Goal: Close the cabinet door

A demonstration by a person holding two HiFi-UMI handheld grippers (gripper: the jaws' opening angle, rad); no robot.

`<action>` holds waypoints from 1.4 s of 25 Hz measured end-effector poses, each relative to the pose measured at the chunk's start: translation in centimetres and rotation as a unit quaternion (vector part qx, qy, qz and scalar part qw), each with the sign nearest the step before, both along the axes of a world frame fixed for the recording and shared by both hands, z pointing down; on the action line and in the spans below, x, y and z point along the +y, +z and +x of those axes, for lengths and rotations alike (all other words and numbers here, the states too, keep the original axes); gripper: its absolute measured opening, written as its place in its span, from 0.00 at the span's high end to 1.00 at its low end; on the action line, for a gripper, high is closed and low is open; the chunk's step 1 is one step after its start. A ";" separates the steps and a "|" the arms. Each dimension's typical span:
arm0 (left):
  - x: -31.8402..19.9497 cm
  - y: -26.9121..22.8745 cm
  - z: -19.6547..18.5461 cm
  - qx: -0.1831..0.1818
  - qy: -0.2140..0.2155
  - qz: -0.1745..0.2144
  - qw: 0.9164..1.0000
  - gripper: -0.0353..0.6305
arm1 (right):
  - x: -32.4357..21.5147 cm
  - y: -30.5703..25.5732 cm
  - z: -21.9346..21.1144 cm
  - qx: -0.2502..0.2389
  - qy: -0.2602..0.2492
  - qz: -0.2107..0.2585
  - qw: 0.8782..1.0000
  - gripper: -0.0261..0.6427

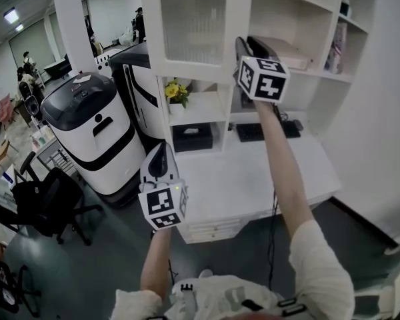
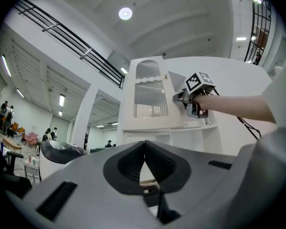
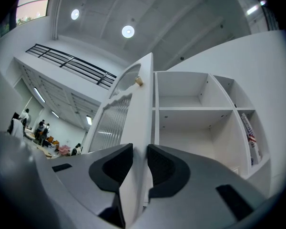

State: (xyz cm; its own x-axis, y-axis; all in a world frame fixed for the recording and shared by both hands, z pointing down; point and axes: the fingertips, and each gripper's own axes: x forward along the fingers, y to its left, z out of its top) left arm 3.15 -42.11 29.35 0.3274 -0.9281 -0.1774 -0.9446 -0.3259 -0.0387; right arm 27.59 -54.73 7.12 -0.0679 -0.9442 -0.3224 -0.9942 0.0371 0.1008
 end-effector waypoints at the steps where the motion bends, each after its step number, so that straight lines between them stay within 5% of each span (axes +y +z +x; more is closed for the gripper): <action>1: -0.2 0.1 0.2 -0.001 0.001 -0.001 1.000 0.94 | -0.3 0.0 0.1 -0.002 -0.003 -0.002 1.000 0.82; 35: -4.2 2.7 -0.9 0.021 -0.004 -0.032 0.999 0.94 | -6.9 -0.6 2.7 -0.009 0.022 -0.049 0.999 0.84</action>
